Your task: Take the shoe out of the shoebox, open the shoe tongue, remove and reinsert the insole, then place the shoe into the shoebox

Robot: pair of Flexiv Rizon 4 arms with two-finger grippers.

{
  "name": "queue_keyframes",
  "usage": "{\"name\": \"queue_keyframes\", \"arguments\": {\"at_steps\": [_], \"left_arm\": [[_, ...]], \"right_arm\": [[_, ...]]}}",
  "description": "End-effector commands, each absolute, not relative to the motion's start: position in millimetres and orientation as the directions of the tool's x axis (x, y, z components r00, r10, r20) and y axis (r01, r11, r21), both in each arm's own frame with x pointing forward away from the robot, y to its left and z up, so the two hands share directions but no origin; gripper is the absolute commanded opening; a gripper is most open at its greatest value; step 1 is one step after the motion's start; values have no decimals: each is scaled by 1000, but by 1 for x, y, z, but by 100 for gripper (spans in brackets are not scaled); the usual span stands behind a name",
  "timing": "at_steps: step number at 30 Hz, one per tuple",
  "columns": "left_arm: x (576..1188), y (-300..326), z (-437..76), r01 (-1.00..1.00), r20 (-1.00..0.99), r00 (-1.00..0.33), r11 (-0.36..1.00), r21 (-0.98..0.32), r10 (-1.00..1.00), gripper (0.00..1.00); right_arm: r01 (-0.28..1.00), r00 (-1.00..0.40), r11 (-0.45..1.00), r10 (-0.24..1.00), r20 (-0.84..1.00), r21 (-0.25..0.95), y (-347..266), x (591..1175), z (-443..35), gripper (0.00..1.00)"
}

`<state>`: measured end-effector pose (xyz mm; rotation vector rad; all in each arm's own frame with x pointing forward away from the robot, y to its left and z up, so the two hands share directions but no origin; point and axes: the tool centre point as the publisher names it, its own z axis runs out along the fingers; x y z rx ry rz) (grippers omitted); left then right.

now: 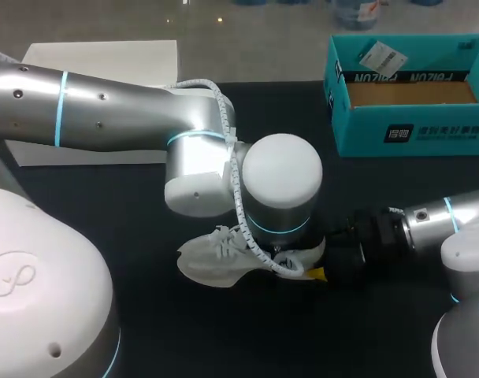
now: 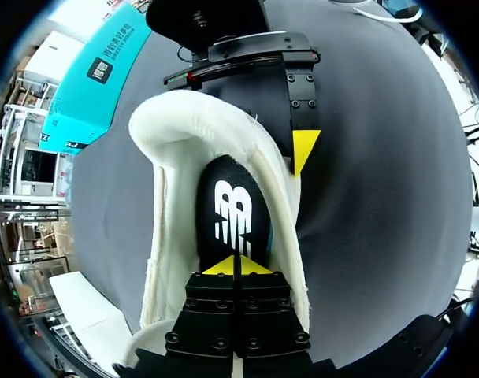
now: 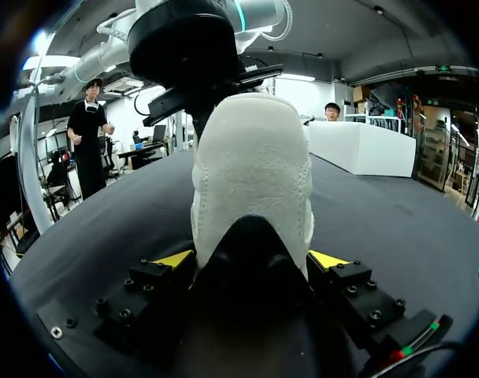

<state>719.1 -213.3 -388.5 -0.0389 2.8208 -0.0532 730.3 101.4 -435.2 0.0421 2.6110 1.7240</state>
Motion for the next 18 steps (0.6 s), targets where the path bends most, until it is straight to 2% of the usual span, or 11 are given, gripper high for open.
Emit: {"name": "queue_keyframes", "arguments": {"at_steps": [1,18], "left_arm": [[713,-201,-371,-19,-327,-944,998,-59,-37,0],[712,-186,-338,-31,-340,-938,992,-122,-72,0]], "right_arm": [[16,-1000,396,30,5,918,104,730,-442,0],[16,-1000,396,30,5,918,104,730,-442,0]]}}
